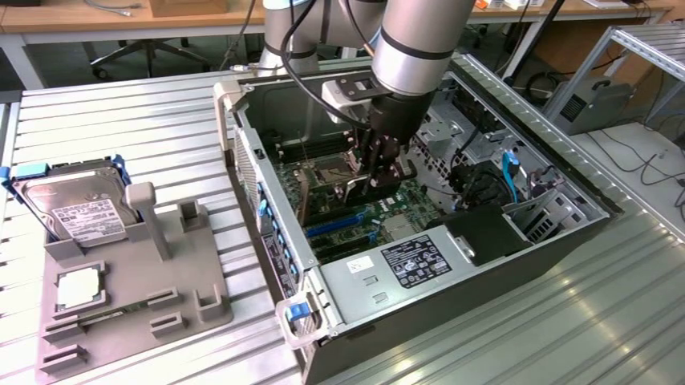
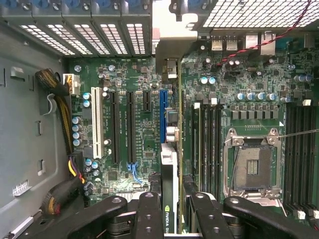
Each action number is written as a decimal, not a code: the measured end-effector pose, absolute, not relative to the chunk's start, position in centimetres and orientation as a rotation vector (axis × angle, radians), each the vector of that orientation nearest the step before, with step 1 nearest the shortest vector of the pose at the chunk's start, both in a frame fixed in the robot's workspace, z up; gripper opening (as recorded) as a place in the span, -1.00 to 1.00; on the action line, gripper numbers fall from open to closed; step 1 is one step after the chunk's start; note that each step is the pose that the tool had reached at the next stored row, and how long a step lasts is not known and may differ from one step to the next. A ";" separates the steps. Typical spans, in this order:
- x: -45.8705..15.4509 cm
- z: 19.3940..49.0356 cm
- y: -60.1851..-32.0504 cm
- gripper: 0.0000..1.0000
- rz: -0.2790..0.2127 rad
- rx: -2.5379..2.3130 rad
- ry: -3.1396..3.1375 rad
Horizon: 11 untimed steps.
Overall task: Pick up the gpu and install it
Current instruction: 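Insert the gpu into the slot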
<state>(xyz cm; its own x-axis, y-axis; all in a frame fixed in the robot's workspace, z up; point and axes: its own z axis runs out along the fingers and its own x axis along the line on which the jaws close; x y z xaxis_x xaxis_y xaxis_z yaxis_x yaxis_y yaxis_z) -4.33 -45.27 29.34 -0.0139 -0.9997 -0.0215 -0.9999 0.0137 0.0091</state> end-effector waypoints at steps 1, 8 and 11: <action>-4.3 29.3 -45.3 -0.47 0.034 -2.200 2.230; -4.4 29.3 -45.3 -0.47 0.034 -2.200 2.230; -4.5 29.3 -45.3 -0.47 0.034 -2.200 2.230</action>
